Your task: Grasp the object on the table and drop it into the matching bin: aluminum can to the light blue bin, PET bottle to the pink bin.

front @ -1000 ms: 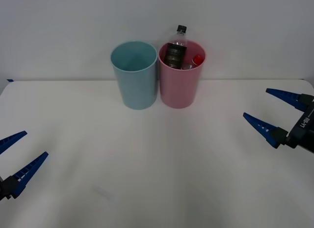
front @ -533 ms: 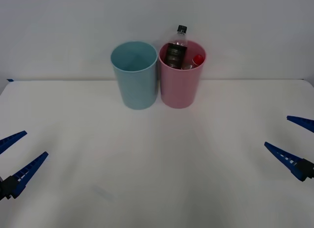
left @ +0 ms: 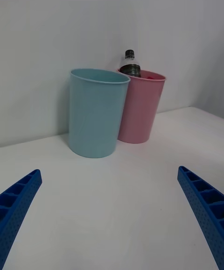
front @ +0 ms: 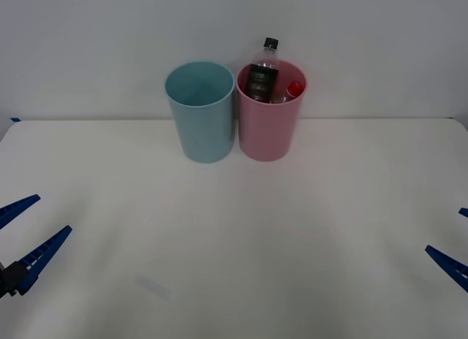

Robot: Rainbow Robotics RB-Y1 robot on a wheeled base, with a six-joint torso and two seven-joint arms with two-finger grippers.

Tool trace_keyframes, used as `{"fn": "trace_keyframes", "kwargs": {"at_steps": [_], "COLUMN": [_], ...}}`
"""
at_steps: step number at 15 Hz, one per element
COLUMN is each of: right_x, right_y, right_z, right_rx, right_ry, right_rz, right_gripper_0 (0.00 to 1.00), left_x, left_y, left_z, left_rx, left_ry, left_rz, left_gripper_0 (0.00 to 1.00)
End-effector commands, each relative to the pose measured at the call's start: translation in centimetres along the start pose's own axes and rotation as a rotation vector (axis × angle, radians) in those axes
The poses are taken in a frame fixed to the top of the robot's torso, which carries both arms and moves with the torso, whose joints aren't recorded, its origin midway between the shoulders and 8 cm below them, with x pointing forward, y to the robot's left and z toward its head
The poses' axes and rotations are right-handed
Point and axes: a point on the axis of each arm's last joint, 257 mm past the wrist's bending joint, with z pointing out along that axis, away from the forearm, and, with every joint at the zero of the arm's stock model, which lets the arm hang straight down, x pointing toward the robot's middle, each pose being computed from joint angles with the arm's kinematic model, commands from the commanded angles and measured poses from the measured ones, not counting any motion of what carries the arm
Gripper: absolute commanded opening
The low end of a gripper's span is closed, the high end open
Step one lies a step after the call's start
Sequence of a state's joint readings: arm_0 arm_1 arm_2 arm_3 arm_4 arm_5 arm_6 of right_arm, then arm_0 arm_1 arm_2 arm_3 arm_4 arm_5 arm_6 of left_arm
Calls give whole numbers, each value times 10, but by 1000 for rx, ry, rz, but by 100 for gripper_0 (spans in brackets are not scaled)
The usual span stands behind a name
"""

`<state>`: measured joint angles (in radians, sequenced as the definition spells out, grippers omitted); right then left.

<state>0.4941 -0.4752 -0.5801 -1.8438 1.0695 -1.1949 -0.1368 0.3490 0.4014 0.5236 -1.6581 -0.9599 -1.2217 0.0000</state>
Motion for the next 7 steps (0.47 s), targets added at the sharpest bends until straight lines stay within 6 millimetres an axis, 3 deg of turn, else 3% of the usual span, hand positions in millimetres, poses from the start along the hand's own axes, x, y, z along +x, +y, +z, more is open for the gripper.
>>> {"fn": "trace_keyframes", "kwargs": {"at_steps": [1,7], "right_x": [3,8], "right_y": [1,2], "right_z": [-6,-10], "right_rx": [7,12], "right_ry": [3,13], "right_rz": [14,24], "right_gripper_0": [100,100], "left_x": [0,0], "left_y": [0,0], "left_z": [0,0], "left_rx": [0,0], "left_ry": [0,0], "left_rz": [0,0], "left_gripper_0": [100,100]}}
